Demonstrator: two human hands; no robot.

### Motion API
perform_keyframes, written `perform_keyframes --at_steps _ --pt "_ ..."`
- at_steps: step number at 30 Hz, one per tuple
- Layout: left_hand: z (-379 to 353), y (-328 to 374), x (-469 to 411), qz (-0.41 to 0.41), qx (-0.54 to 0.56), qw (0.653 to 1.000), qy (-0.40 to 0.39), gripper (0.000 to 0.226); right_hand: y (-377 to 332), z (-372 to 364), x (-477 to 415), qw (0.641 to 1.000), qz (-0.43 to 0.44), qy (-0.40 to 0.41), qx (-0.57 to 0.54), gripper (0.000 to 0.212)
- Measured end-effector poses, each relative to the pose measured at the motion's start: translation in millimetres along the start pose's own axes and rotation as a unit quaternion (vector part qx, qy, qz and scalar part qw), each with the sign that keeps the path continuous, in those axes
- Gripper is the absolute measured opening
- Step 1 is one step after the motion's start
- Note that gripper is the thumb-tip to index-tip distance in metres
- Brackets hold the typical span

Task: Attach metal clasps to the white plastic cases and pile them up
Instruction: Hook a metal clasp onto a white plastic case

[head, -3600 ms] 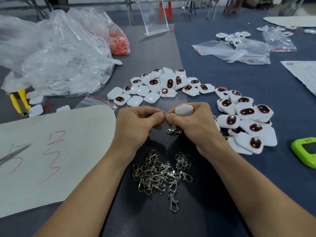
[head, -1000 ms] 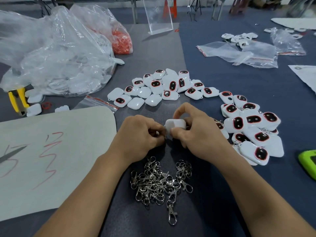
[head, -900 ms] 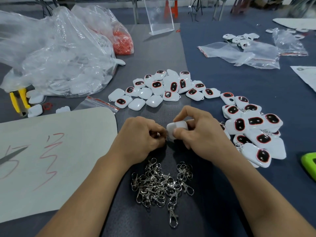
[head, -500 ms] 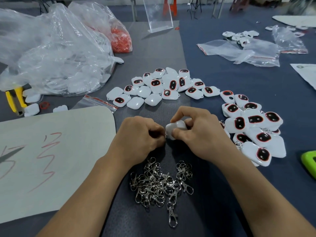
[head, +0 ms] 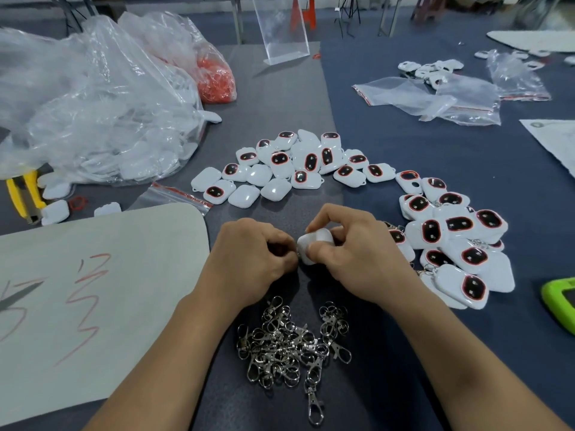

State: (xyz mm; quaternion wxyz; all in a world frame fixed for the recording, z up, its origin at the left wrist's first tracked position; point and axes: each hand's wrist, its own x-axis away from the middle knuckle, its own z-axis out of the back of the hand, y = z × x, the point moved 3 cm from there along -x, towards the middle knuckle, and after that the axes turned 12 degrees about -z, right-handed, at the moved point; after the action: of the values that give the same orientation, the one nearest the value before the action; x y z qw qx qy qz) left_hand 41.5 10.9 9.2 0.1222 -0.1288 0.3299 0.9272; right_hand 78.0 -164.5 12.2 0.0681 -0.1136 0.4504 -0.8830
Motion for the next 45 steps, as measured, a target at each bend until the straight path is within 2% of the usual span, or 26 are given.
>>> perform_keyframes --at_steps 6,10,15,18,22,25,29,31,33,36,38,40,45 --pt "3.7 0.6 2.1 -0.018 0.016 0.998 0.049 0.011 5.4 -0.9 -3.4 0.988 -0.064 -0.029 -0.137 0.014" --pt "5.7 1.3 1.2 -0.017 0.087 0.992 0.086 0.022 3.4 2.4 -5.0 0.964 -0.114 -0.06 -0.234 0.013" --pt "6.2 -3.5 -5.5 0.021 0.19 0.98 0.054 0.026 2.3 8.2 -6.3 0.931 -0.151 -0.111 -0.312 0.013" --pt "5.3 -1.8 -6.7 0.016 0.215 0.975 0.05 0.02 1.0 4.8 -3.0 0.91 -0.166 -0.145 -0.353 0.02" --pt "5.9 -2.4 -5.7 0.027 0.22 0.974 0.054 0.018 -0.9 0.0 -1.3 0.898 -0.168 -0.142 -0.381 0.021" --pt "8.7 1.2 -1.6 0.01 0.171 0.984 0.052 0.021 -3.0 -1.2 1.0 0.908 -0.16 -0.117 -0.369 0.014" --pt "14.3 18.2 6.4 -0.084 0.036 0.991 0.097 0.011 -5.1 -4.6 6.1 0.915 -0.139 -0.074 -0.371 0.017" --pt "13.0 26.1 6.8 -0.124 -0.059 0.986 0.095 0.006 -6.0 -6.1 7.5 0.914 -0.131 -0.054 -0.38 0.019" --pt "9.8 29.9 5.8 -0.141 -0.141 0.975 0.097 0.011 -5.7 -8.5 7.7 0.909 -0.131 -0.034 -0.393 0.02" --pt "8.8 34.3 6.7 -0.155 -0.172 0.966 0.117 0.01 -5.3 -9.7 5.9 0.902 -0.139 -0.022 -0.408 0.016" --pt "11.4 33.5 7.3 -0.127 -0.098 0.977 0.138 0.006 -4.9 -8.0 4.0 0.891 -0.148 -0.048 -0.428 0.014" --pt "13.8 25.4 6.6 -0.06 0.048 0.984 0.162 0.011 -3.7 -6.4 3.0 0.866 -0.157 -0.097 -0.464 0.012" --pt "-0.1 15.5 0.6 0.054 0.319 0.937 0.13 0.009 -5.1 -8.6 1.6 0.826 -0.154 -0.16 -0.518 0.021"
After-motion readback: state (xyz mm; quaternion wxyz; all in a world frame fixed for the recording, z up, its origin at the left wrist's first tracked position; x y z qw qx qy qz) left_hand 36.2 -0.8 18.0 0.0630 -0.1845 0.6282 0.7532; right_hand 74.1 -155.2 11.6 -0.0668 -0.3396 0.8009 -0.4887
